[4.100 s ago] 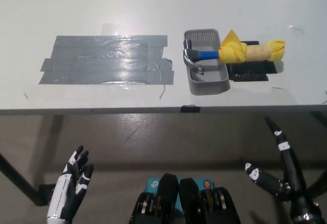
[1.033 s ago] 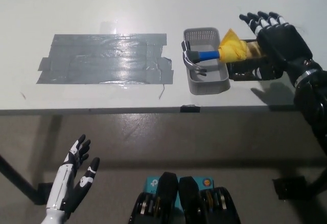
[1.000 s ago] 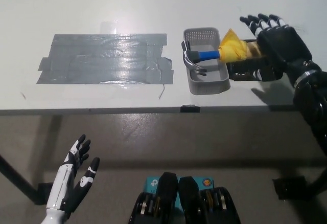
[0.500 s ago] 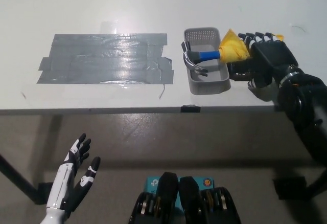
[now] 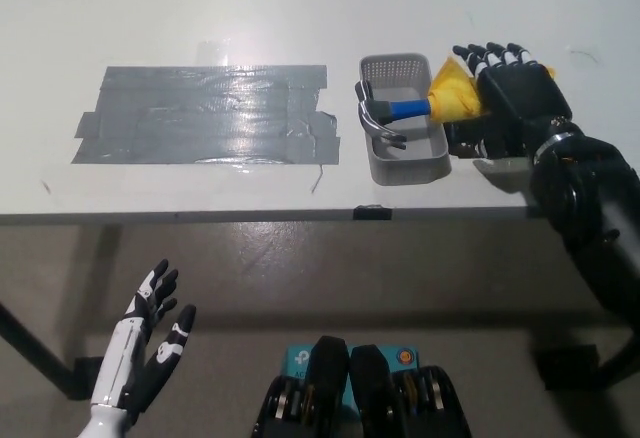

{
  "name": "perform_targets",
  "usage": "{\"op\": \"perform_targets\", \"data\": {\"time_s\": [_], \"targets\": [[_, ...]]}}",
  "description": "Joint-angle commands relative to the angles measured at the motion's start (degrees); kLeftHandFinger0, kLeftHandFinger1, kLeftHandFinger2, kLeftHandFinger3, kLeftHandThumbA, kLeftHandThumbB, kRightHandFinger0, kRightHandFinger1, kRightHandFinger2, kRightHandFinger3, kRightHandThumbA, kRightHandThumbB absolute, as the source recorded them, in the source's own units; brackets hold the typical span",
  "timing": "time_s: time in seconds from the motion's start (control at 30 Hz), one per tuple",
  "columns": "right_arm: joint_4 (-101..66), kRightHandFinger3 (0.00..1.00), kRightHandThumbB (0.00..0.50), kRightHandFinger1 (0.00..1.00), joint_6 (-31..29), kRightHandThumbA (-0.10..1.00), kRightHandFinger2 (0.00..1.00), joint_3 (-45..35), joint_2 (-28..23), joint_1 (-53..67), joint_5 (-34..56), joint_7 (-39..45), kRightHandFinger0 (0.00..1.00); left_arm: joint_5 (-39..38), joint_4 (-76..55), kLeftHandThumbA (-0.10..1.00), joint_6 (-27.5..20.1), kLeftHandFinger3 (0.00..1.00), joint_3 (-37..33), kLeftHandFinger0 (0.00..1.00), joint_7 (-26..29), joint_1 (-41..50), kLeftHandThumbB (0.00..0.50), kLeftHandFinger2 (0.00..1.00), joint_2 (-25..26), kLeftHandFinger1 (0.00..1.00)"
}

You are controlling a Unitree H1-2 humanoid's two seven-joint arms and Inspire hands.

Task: The robot picks the hammer with right hand and hits the black area on the desk and places it back.

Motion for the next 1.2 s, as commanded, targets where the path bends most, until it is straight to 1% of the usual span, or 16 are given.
{"op": "perform_targets", "data": {"time_s": [0.0, 0.27, 0.53, 0.6, 0.67, 0.7, 0.73, 0.77, 0.8, 0.83, 0.9, 0.97, 1.0, 1.1, 1.13, 1.17], "targets": [[-0.09, 1.00, 0.500, 1.00, -0.57, 0.98, 1.00, 0.29, 0.55, -4.20, -0.82, -2.93, 1.00, 0.04, -2.15, 0.75, -1.05, 1.00, -0.29, 0.97, -0.61, -0.75, 0.000, 1.00, 0.79, 1.00], [3.95, 1.00, 0.500, 1.00, -0.67, 0.99, 1.00, 0.61, 1.22, -5.33, -1.47, -5.52, 1.00, -0.37, -2.57, 0.74, -1.09, 1.00, -0.35, 0.95, -0.84, -0.89, 0.000, 1.00, 0.81, 1.00], [16.52, 1.00, 0.500, 1.00, -1.15, 0.93, 1.00, 4.25, 3.40, -8.99, -5.92, -22.13, 1.00, 0.28, -2.49, 0.75, -1.60, 1.00, -0.77, 0.90, -0.91, -0.61, 0.000, 1.00, 0.89, 1.00], [22.12, 1.00, 0.484, 1.00, -4.20, 0.77, 1.00, 5.00, 4.11, -10.61, -6.50, -33.15, 1.00, -0.21, -2.67, 0.73, -1.19, 1.00, -0.75, 0.88, -1.03, -0.74, 0.000, 1.00, 0.70, 1.00], [26.71, 1.00, 0.448, 1.00, -7.27, 0.52, 1.00, 5.94, 4.39, -11.94, -7.51, -45.98, 1.00, 0.54, -2.75, 0.75, -1.17, 1.00, -0.95, 0.86, -0.91, -0.83, 0.000, 1.00, 0.73, 0.99], [29.30, 0.84, 0.349, 0.77, -9.32, 0.30, 0.74, 6.98, 4.38, -12.90, -8.44, -53.42, 0.89, 0.78, -3.01, 0.76, -0.85, 1.00, -0.97, 0.84, -0.89, -0.86, 0.000, 1.00, 0.76, 0.98], [30.24, 0.55, 0.303, 0.39, -10.97, 0.05, 0.49, 7.16, 4.28, -13.31, -8.34, -56.17, 0.38, 0.83, -3.21, 0.76, -0.75, 1.00, -1.01, 0.83, -0.92, -0.91, 0.000, 1.00, 0.77, 0.97], [30.80, 0.46, 0.286, 0.32, -12.46, -0.04, 0.45, 6.98, 4.33, -13.64, -7.77, -57.31, 0.26, 0.88, -3.28, 0.76, -0.84, 1.00, -1.00, 0.83, -0.91, -1.01, 0.000, 1.00, 0.81, 0.97], [31.12, 0.25, 0.253, 0.06, -12.70, -0.10, 0.38, 6.92, 4.47, -14.01, -7.52, -57.76, 0.01, 0.28, -3.26, 0.75, -1.18, 1.00, -0.94, 0.82, -1.16, -1.09, 0.000, 1.00, 0.90, 0.96], [31.02, 0.23, 0.239, 0.00, -13.17, -0.10, 0.45, 6.92, 4.50, -14.12, -7.26, -57.78, 0.00, 0.13, -3.31, 0.75, -0.94, 1.00, -0.91, 0.82, -1.28, -1.18, 0.000, 1.00, 0.99, 0.96], [30.39, 0.45, 0.254, 0.03, -14.48, -0.10, 0.64, 6.95, 4.36, -13.91, -6.53, -56.39, 0.00, 1.10, -3.33, 0.77, -1.03, 1.00, -0.96, 0.79, -0.99, -1.35, 0.000, 1.00, 1.19, 0.94], [29.89, 0.59, 0.245, 0.08, -16.80, -0.10, 0.65, 6.33, 4.24, -13.20, -5.13, -55.84, 0.00, 0.52, -3.52, 0.75, -0.88, 1.00, -1.00, 0.78, -1.35, -1.35, 0.000, 1.00, 1.23, 0.93], [29.93, 0.59, 0.240, 0.06, -16.96, -0.10, 0.60, 6.31, 4.18, -13.17, -4.95, -56.01, 0.00, 0.45, -3.53, 0.76, -0.80, 1.00, -1.03, 0.78, -1.44, -1.46, 0.000, 1.00, 1.26, 0.93], [30.12, 0.45, 0.249, 0.00, -18.88, -0.10, 0.48, 6.07, 4.04, -12.73, -4.17, -57.00, 0.00, 0.32, -3.47, 0.76, -1.00, 1.00, -1.03, 0.76, -1.56, -1.49, 0.000, 1.00, 1.41, 0.91], [29.84, 0.29, 0.258, 0.00, -19.32, -0.10, 0.44, 5.90, 3.94, -12.56, -3.93, -57.12, 0.00, 0.77, -3.29, 0.75, -1.37, 1.00, -1.05, 0.74, -1.33, -1.54, 0.000, 1.00, 1.43, 0.89], [29.60, 0.21, 0.247, 0.00, -19.81, -0.10, 0.44, 5.64, 3.84, -12.42, -3.60, -57.33, 0.00, 1.31, -3.24, 0.76, -1.54, 1.00, -1.12, 0.72, -1.15, -1.56, 0.000, 0.98, 1.47, 0.88]]}}
